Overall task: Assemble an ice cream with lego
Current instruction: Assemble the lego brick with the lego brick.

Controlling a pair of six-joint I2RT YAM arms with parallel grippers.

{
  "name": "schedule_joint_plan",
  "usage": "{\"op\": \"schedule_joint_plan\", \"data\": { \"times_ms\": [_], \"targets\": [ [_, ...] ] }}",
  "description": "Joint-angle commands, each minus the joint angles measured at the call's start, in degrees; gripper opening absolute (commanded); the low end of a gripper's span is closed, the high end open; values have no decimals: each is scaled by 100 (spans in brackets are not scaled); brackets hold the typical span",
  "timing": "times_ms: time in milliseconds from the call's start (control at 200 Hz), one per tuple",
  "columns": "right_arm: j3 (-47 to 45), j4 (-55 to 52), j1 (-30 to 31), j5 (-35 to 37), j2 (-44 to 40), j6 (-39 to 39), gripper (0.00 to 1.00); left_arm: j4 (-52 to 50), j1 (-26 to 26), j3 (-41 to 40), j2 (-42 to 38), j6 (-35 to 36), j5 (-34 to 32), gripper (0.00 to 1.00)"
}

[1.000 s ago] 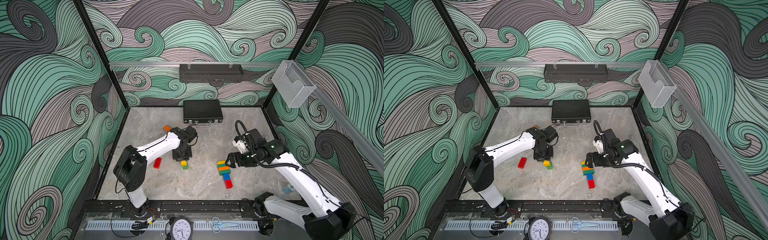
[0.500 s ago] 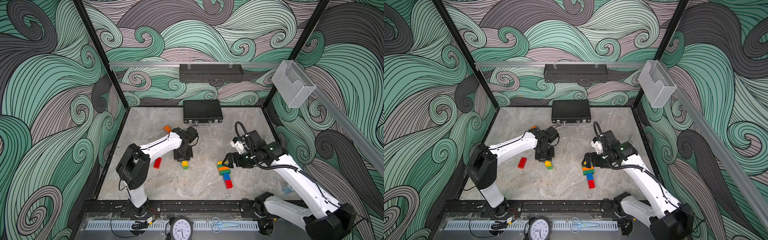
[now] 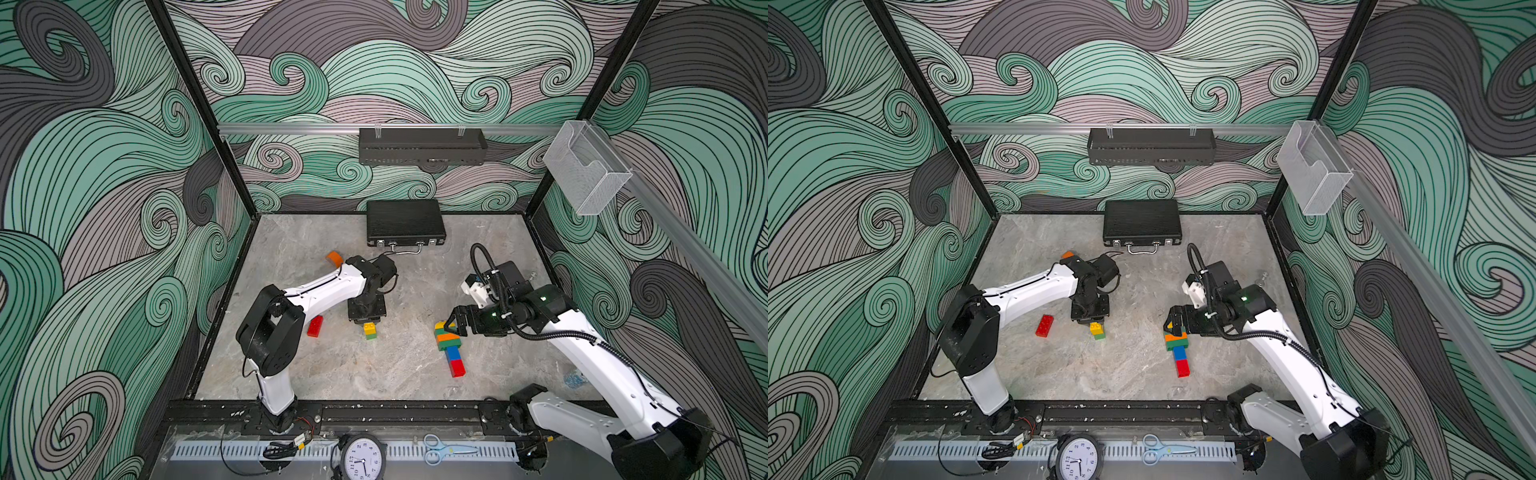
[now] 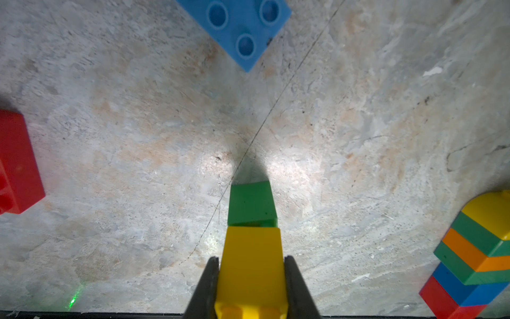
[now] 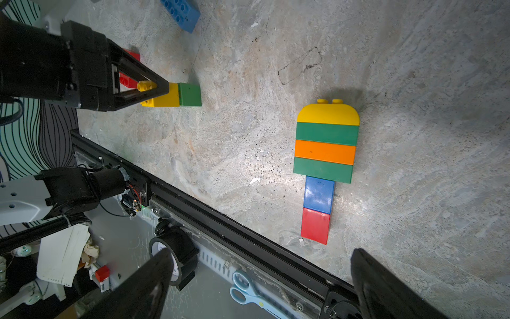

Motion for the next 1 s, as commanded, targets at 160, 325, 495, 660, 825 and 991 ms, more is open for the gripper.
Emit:
{"op": "schedule_joint_plan", "data": {
  "times_ms": [160,325,495,660,825,991],
  "targets": [
    [-69,-12,-36,-57,-52,-11,99,-83,39,-26,172,-94,-137,0],
    [-90,-8,-36,-61,-43,-20,99,-76,40,-11,224,-207,-103,0],
    [-105,-10,-41,-46,-52,-47,99,-158,4,103,287,-198,-162,0],
    [-116,-24,-45,-52,-52,-62,99,-279,-29,151,336,-287,-210,0],
    [-136,-42,-50,-38,-94,-64,99,-298,-80,134,325,-378,-229,0],
    [-160,-57,-41,-35,-117,-73,99,-272,-162,140,304,-541,-242,0]
  ]
}}
